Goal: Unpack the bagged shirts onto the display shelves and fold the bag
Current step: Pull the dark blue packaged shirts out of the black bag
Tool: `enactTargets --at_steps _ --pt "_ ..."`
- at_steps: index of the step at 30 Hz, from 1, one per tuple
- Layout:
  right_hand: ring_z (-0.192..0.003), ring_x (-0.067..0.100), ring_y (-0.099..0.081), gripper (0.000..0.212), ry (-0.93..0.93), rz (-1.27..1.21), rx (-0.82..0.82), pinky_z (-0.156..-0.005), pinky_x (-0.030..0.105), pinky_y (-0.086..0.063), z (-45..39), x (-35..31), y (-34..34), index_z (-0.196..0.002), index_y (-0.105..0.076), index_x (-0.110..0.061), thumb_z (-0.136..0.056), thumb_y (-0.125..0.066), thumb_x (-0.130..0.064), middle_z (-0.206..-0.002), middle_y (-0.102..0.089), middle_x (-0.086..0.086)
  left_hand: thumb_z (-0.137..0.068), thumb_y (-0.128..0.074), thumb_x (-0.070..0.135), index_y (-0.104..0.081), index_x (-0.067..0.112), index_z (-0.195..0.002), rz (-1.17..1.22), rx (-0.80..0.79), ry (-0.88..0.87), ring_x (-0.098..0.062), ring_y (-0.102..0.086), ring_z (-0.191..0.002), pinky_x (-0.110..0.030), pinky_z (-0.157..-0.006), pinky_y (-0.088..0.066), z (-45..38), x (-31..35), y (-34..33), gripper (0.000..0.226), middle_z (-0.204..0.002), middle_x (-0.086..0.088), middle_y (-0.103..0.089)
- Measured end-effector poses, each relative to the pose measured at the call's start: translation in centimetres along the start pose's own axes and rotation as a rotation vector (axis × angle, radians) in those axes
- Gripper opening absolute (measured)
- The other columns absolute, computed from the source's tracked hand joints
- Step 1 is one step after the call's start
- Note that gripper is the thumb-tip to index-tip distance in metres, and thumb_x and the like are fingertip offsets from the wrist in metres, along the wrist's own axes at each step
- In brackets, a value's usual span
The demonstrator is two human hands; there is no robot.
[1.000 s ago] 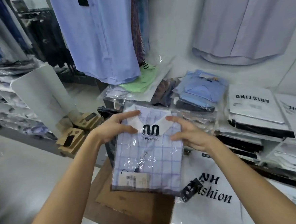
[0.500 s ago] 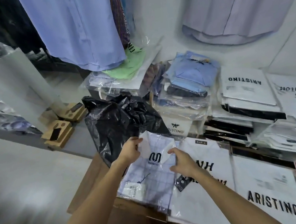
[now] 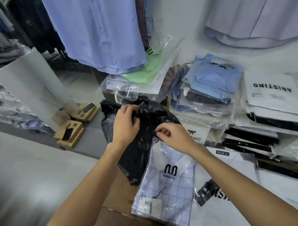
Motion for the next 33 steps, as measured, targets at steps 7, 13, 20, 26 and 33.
enactTargets --at_steps 7,13,20,26,33 --pt "-0.13 0.012 -0.052 0.039 0.064 0.159 -0.211 -0.103 0.017 -0.033 -7.6 -5.7 -3.4 -0.135 -0.062 -0.017 -0.1 -0.044 -0.01 -0.141 -0.059 -0.002 -0.088 -0.062 0.054 -0.01 0.019 -0.163 -0.68 -0.632 -0.101 -0.024 -0.04 -0.145 -0.064 -0.121 0.006 -2.0 -6.8 -3.2 0.098 -0.147 -0.001 -0.055" --pt "-0.127 0.023 -0.055 0.036 -0.086 0.205 -0.227 -0.105 0.03 -0.039 -10.2 -1.3 -4.8 -0.137 -0.061 -0.017 -0.105 -0.047 -0.02 -0.139 -0.058 0.006 -0.088 -0.06 0.02 -0.047 0.033 -0.15 -0.49 -0.69 -0.268 -0.029 -0.062 -0.118 -0.04 -0.101 -0.047 0.6 -7.3 -3.8 0.065 -0.126 -0.004 -0.066" --pt "-0.134 0.028 -0.045 0.08 -0.01 0.363 -0.435 -0.108 0.032 -0.035 -12.1 -0.5 -6.9 -0.153 -0.042 -0.022 -0.082 -0.076 -0.018 -0.145 -0.048 0.007 -0.089 -0.06 0.013 -0.059 0.035 -0.137 -0.356 -0.636 -0.448 -0.026 -0.061 -0.106 -0.04 -0.081 -0.048 3.0 -7.9 -2.8 0.052 -0.113 -0.002 -0.062" --pt "-0.138 0.029 -0.038 0.083 0.023 0.666 -0.602 -0.107 0.042 -0.042 -11.4 1.3 -9.8 -0.156 -0.03 -0.041 -0.087 -0.073 -0.027 -0.163 -0.027 -0.006 -0.074 -0.074 0.026 -0.073 0.027 -0.1 -0.297 -0.639 -0.442 -0.023 -0.063 -0.093 -0.032 -0.078 -0.049 4.0 -9.5 -1.9 0.026 -0.1 0.002 -0.062" --pt "-0.11 0.019 -0.065 0.019 0.046 0.327 -0.318 -0.09 0.037 -0.049 -12.5 -0.7 -6.9 -0.115 -0.068 -0.038 -0.099 -0.062 -0.032 -0.119 -0.072 -0.007 -0.104 -0.045 0.055 -0.072 0.019 -0.085 -0.26 -0.454 -0.38 -0.021 -0.06 -0.076 -0.033 -0.072 -0.048 4.3 -8.9 0.3 0.049 -0.082 0.0 -0.064"
Point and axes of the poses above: each hand's wrist, its own z-axis away from the middle knuckle, its own y-axis out of the back of the hand, x = y × z, the point moved 8 cm from there along -z, towards the middle knuckle
